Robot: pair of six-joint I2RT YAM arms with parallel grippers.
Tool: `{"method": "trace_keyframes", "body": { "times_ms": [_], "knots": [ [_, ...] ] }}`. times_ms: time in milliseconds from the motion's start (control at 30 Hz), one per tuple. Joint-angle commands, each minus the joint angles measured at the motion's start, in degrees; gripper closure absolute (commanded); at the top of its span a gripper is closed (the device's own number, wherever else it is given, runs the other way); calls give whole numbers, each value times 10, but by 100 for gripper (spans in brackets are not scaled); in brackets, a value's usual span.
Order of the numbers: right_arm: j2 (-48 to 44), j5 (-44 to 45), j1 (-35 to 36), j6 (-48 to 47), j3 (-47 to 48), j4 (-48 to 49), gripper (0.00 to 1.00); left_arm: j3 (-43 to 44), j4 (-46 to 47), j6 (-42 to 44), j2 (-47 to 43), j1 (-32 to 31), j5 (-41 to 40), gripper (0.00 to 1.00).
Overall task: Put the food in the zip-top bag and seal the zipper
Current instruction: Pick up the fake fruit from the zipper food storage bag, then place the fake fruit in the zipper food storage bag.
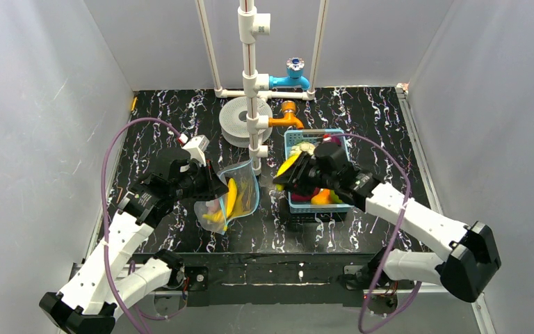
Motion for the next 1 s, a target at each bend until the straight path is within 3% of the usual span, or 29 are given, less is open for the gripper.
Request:
{"method": "trace_keyframes", "body": {
  "times_ms": [0,133,267,400,667,800,967],
  "knots": [
    [-23,36,107,-164,19,-4,99,6,7,5,-1,-1,1,100],
    [-2,92,195,-228,79,-64,99,5,10,5,1,-1,4,100],
    [36,72,235,-284,148,-129,99,0,12,5,-1,-1,4,100],
    [57,-9,239,-303,208,-183,99,-3,13,3,-1,-1,4,100],
    [47,-56,240,-314,269,-242,99,-11,20,4,-3,-2,10,100],
    [122,-114,240,-304,326,-285,99,-11,24,8,2,-2,10,100],
    [233,-120,241,-313,444,-424,99,-5,13,21,-4,-1,2,100]
  ]
}}
